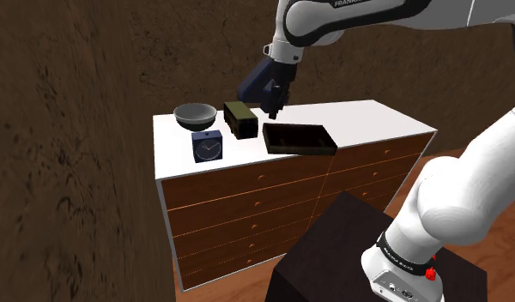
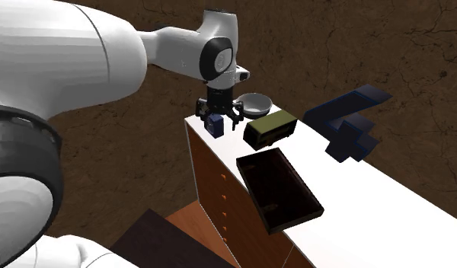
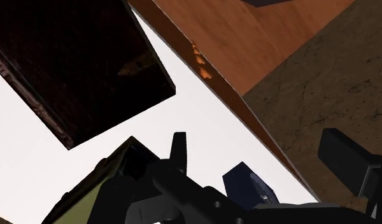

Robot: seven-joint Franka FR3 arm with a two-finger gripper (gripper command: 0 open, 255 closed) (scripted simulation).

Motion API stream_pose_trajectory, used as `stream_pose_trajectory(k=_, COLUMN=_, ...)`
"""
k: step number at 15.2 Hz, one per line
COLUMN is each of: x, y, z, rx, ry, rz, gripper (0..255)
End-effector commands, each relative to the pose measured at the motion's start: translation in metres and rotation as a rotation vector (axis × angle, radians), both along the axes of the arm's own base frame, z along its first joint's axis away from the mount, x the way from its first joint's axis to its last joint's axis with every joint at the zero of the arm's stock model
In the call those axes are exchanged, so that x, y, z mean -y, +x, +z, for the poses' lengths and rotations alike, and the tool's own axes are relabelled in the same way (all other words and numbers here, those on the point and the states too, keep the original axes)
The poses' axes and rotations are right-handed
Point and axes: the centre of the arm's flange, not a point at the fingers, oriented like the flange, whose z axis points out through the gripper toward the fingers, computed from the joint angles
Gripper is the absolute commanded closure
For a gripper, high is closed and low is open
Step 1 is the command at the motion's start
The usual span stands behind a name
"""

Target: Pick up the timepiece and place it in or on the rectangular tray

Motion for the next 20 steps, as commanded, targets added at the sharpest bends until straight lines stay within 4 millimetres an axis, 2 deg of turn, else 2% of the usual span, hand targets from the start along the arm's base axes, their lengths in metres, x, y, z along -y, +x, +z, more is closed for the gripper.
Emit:
stream_pose_trajectory(k=1, x=-0.013, y=0.023, z=-0.011, rx=0.003, ry=-0.003, rz=0.062, gripper=0)
stream_pose_trajectory(k=8, x=-0.063, y=0.092, z=-0.047, rx=0.013, ry=-0.015, rz=0.269, gripper=0)
stream_pose_trajectory(k=15, x=-0.126, y=0.150, z=-0.083, rx=0.022, ry=-0.027, rz=0.475, gripper=0)
stream_pose_trajectory(k=17, x=-0.146, y=0.164, z=-0.094, rx=0.025, ry=-0.030, rz=0.534, gripper=0)
stream_pose_trajectory(k=20, x=-0.146, y=0.164, z=-0.104, rx=0.025, ry=-0.030, rz=0.535, gripper=0)
